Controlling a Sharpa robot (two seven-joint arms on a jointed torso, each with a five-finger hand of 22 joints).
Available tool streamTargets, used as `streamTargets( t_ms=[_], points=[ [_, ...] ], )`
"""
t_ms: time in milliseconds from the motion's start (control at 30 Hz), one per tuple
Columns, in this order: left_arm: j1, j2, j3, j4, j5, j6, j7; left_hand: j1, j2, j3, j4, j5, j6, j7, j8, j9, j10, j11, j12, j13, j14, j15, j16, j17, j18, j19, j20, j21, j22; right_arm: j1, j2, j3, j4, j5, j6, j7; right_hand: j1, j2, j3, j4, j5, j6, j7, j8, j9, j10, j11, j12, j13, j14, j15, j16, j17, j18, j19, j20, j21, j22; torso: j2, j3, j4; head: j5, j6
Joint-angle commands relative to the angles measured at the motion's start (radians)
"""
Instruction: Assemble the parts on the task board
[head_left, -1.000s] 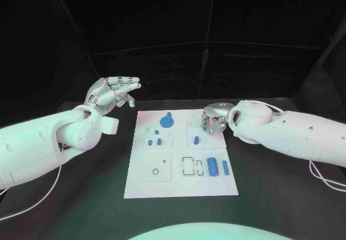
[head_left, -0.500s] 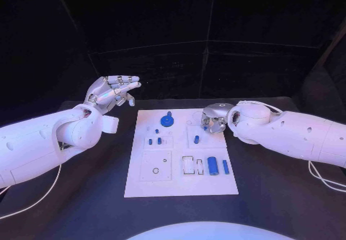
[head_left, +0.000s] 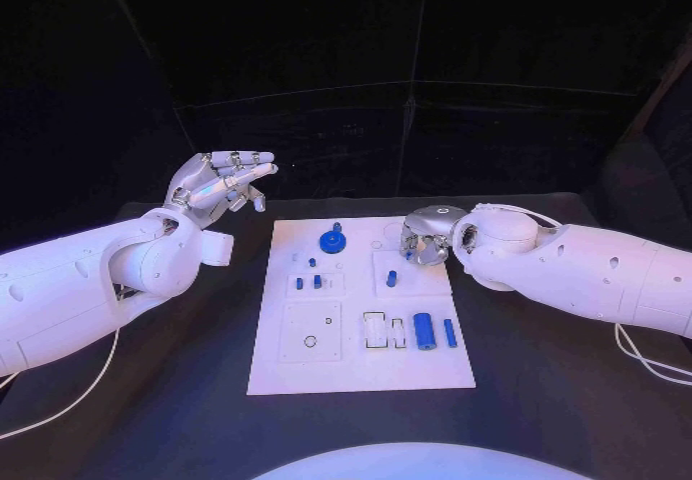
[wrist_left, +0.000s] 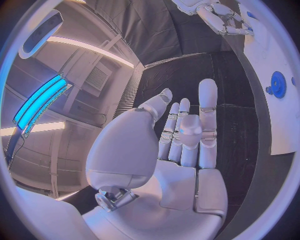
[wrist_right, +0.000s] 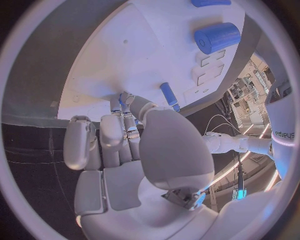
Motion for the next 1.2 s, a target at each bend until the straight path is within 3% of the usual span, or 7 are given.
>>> streamTargets(
  t_ms=[33,400,667,1000,1200],
  points=[
    [0.001,0.000,0.001,-0.002,0.005,0.009,0.014,0.004,0.005,0.004,-0.006,0.002,0.007,0.002,0.006,-0.001,0.010,-0.001,0.003,-0.001,-0.008,0.000,-0.005,-0.002,0.014,-0.005,-0.002,-0.007,-0.002,0.002,-0.006,0.001,0.009,-0.024,-0.057,-0.020,0.005,0.007,0.006,-0.002,-0.004,0.009,-0.001,0.004,0.001,0.009,-0.001,0.003,0.001,0.024,-0.007,0.006,-0.002,-0.016,0.009,0.000,0.007,0.027,-0.001,-0.0005,0.0015,0.000,0.000],
    [0.001,-0.004,0.001,-0.008,0.005,0.008,0.014,0.006,0.006,0.005,-0.007,0.002,0.007,0.002,0.006,-0.001,0.010,-0.001,0.003,-0.001,-0.008,-0.001,-0.006,-0.004,0.014,-0.005,-0.003,-0.007,-0.002,0.003,-0.053,0.002,0.072,-0.028,-0.150,-0.030,0.008,-0.001,0.012,-0.012,-0.002,0.009,0.000,0.000,0.000,0.008,0.000,0.000,0.000,0.023,-0.007,0.010,-0.001,-0.017,0.012,-0.001,0.014,0.035,-0.001,-0.0013,0.0007,0.001,0.004],
    [0.001,-0.004,0.001,-0.011,0.005,0.007,0.014,0.006,0.006,0.005,-0.007,0.002,0.007,0.002,0.006,-0.001,0.010,-0.001,0.003,-0.001,-0.008,-0.001,-0.006,-0.004,0.014,-0.005,-0.003,-0.007,-0.002,0.004,-0.087,0.003,0.123,-0.028,-0.187,-0.032,0.006,-0.005,0.012,-0.013,-0.003,0.009,0.001,-0.001,0.000,0.008,0.000,-0.001,0.000,0.024,-0.006,0.013,0.001,-0.018,0.013,-0.001,0.016,0.038,-0.001,-0.0008,0.0013,0.001,0.006],
    [0.001,0.000,0.001,-0.010,0.005,0.006,0.014,0.006,0.006,0.005,-0.007,0.002,0.007,0.002,0.006,-0.001,0.010,-0.001,0.003,-0.001,-0.008,-0.001,-0.006,-0.004,0.014,-0.005,-0.003,-0.007,-0.002,0.008,-0.129,0.018,0.285,-0.018,-0.223,-0.031,0.006,-0.007,0.013,-0.015,-0.003,0.010,0.000,-0.001,0.000,0.008,0.000,-0.002,0.000,0.024,-0.006,0.015,0.003,-0.018,0.014,-0.001,0.018,0.039,-0.002,-0.0005,-0.0005,0.012,0.012],
    [0.001,0.007,0.000,-0.008,0.005,0.007,0.014,0.006,0.006,0.005,-0.007,0.002,0.007,0.002,0.006,-0.001,0.010,-0.001,0.003,-0.001,-0.008,-0.001,-0.006,-0.004,0.014,-0.005,-0.003,-0.007,-0.002,0.011,-0.100,0.023,0.350,-0.017,-0.200,-0.038,0.008,-0.007,0.015,-0.017,-0.002,0.011,0.000,-0.002,0.000,0.008,0.000,-0.002,0.000,0.024,-0.006,0.017,0.004,-0.019,0.015,-0.001,0.019,0.041,-0.003,-0.0024,0.0016,0.025,0.014]
  ],
)
